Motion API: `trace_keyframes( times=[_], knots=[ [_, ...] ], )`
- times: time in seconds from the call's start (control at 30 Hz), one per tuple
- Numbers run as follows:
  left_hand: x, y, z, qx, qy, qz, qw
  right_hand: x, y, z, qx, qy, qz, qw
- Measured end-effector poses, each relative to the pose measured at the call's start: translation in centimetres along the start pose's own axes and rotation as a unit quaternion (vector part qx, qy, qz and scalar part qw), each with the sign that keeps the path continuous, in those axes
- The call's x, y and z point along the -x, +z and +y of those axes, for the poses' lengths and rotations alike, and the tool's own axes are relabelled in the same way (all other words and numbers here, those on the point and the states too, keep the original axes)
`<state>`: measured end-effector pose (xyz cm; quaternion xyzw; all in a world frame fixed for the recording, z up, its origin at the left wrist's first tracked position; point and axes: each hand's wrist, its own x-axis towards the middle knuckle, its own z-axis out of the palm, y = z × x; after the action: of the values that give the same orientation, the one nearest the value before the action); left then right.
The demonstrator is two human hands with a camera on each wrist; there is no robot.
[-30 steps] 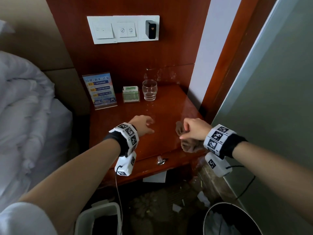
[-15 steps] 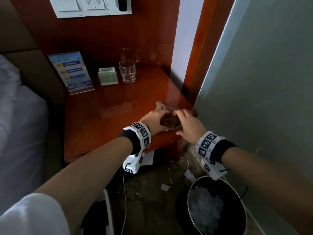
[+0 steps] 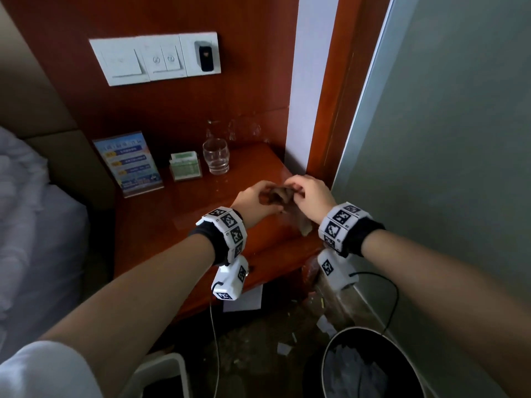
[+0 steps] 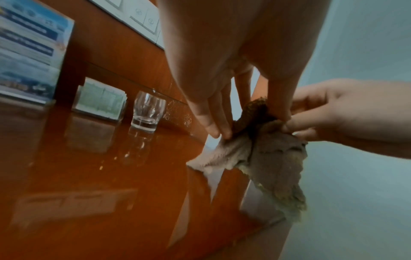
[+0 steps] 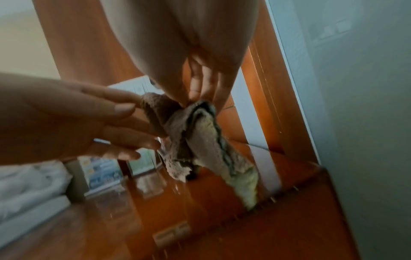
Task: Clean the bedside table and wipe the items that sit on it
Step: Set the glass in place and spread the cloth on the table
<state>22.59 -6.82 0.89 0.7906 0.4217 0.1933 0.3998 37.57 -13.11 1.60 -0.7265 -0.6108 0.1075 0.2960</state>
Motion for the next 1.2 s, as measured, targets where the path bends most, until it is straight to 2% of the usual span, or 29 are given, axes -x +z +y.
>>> trace_keyframes(
  times=[0.13,0.3,0.43,0.57,0.77,1.0,1.1,1.13,1.2],
  knots=[
    [-1.3,-2.7,1.7,0.037,-0.002,0.049,0.998,-3.0,-2.6,-3.1,-0.127,0.027,-0.008,0.991],
    [-2.1,-6.6,3.0,0.076,0.032,0.08,0.993,-6.0,-5.8,-7.2,-0.261,-0.007,-0.021,0.965],
    [-2.0,-10.2,3.9,0.102,0.052,0.112,0.987,-7.8,-6.9,-9.9,-0.317,-0.019,-0.028,0.948],
    [-1.1,-13.8,4.4,0.106,0.057,0.138,0.983,-9.4,-6.8,-11.4,-0.314,-0.01,-0.017,0.949],
    [1.1,-17.6,5.6,0.147,0.035,0.082,0.985,-10.5,-6.6,-13.4,-0.268,-0.014,-0.034,0.963],
    [2.3,-20.1,6.8,0.181,0.01,0.1,0.978,-11.0,-5.5,-15.0,-0.21,-0.015,-0.048,0.976],
    [2.1,-21.0,7.1,0.205,-0.006,0.131,0.97,-10.3,-5.2,-15.9,-0.191,-0.068,0.044,0.978],
    [2.1,-21.4,7.1,0.211,-0.013,0.142,0.967,-10.0,-5.1,-16.2,-0.204,-0.095,0.049,0.973],
    [1.9,-22.1,7.1,0.225,-0.022,0.155,0.962,-9.3,-4.7,-16.8,-0.218,-0.15,0.005,0.964]
  ],
)
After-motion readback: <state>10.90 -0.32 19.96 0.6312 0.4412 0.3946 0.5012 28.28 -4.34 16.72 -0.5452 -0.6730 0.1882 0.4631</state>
